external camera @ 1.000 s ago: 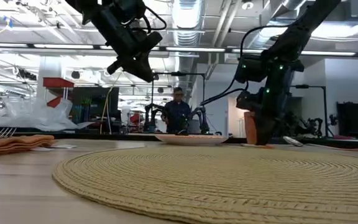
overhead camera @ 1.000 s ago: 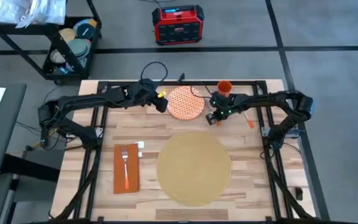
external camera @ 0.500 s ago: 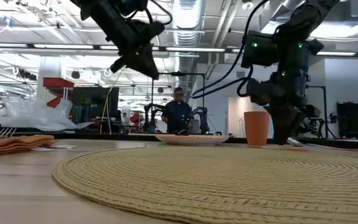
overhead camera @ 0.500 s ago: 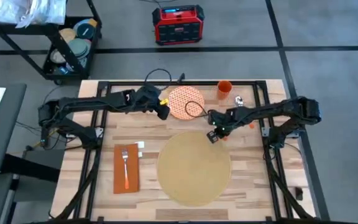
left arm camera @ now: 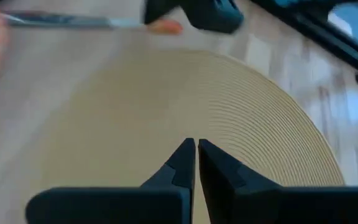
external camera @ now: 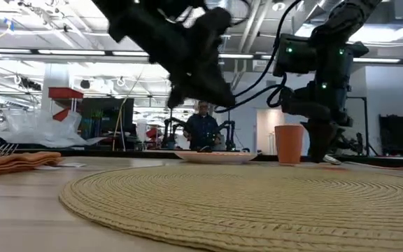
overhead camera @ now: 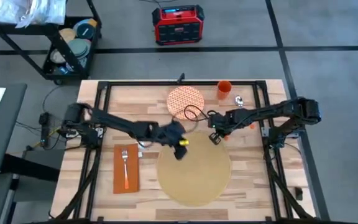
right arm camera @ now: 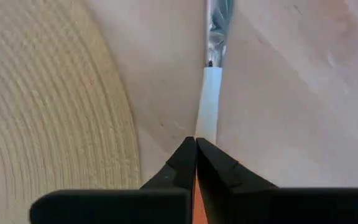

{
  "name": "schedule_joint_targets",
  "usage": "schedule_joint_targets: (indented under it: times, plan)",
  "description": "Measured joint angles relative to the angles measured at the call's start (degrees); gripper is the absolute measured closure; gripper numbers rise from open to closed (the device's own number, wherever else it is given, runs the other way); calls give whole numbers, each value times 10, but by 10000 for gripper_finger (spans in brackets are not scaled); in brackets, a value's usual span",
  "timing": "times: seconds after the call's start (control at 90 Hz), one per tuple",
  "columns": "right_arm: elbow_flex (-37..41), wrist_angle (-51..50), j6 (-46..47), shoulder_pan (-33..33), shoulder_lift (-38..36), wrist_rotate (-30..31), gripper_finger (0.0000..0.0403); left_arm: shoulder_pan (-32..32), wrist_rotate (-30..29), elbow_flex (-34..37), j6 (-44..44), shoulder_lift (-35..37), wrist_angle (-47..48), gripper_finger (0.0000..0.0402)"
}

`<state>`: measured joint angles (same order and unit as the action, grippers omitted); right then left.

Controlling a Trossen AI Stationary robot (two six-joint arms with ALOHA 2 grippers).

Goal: Set table place
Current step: Put the orange table knife on top of the brown placemat

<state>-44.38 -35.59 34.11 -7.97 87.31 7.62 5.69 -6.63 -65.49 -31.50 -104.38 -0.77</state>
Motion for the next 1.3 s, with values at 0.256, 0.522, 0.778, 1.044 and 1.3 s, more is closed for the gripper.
schedule_joint_targets:
  times: [0.256, 0.522, 0.778, 1.044, 1.3]
  plan:
    - [0, 5, -25, -4, -2, 0, 397, -17, 116, -57, 28, -88, 1, 401]
    - [-7, 0, -29, -24, -60, -15, 313, -25, 139, -55, 55, -125, 57, 401]
    - [-4, -4, -18, -41, -59, -15, 236, -6, 140, -61, 55, -153, 45, 401]
    - [-4, 25, -27, -18, 37, -28, 222, -8, 140, -60, 55, -155, 58, 401]
    - [-8, 10, -18, -17, 72, -19, 301, -6, 133, -59, 36, -155, 58, 401]
